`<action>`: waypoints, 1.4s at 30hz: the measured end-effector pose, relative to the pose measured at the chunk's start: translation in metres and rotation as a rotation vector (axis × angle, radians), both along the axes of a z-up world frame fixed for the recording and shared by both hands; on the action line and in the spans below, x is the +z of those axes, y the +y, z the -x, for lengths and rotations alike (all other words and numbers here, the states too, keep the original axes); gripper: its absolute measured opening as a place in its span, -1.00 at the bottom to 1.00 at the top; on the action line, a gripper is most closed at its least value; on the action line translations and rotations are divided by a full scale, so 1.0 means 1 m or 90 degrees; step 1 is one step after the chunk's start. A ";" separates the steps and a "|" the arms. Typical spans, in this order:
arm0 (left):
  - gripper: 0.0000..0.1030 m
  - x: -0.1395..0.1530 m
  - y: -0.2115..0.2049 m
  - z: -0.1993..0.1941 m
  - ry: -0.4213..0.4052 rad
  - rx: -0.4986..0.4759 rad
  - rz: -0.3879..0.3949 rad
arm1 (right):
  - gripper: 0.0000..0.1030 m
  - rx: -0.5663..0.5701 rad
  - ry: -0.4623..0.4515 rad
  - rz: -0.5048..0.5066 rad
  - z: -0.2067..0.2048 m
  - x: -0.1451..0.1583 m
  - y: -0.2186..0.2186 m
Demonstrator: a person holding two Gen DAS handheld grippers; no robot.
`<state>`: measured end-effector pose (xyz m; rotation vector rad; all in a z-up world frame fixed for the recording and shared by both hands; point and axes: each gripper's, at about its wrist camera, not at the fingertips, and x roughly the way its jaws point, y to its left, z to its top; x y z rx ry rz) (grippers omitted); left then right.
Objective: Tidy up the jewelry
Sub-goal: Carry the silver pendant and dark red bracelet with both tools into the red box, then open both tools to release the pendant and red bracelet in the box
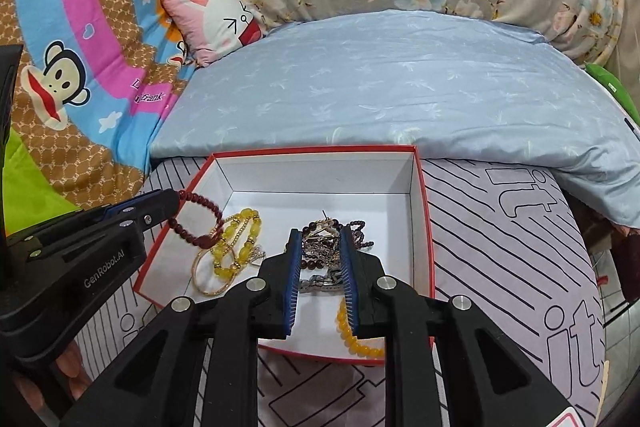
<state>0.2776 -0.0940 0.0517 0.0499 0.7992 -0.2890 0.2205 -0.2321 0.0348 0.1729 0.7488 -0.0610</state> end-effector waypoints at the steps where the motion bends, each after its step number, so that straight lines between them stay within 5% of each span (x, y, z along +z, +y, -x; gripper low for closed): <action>1: -0.85 -0.001 0.000 -0.002 0.002 0.002 0.001 | -0.65 0.000 0.001 0.000 -0.001 -0.001 -0.001; 38: -0.84 -0.025 -0.011 -0.025 0.020 0.003 -0.005 | -0.62 -0.004 0.033 0.001 -0.024 -0.023 0.000; 39: -0.79 -0.025 -0.011 -0.024 0.015 0.004 -0.011 | -0.59 -0.005 0.033 0.002 -0.023 -0.023 0.001; 42: -0.11 -0.023 -0.014 -0.021 0.002 0.016 -0.028 | -0.25 -0.013 0.032 0.012 -0.022 -0.021 0.003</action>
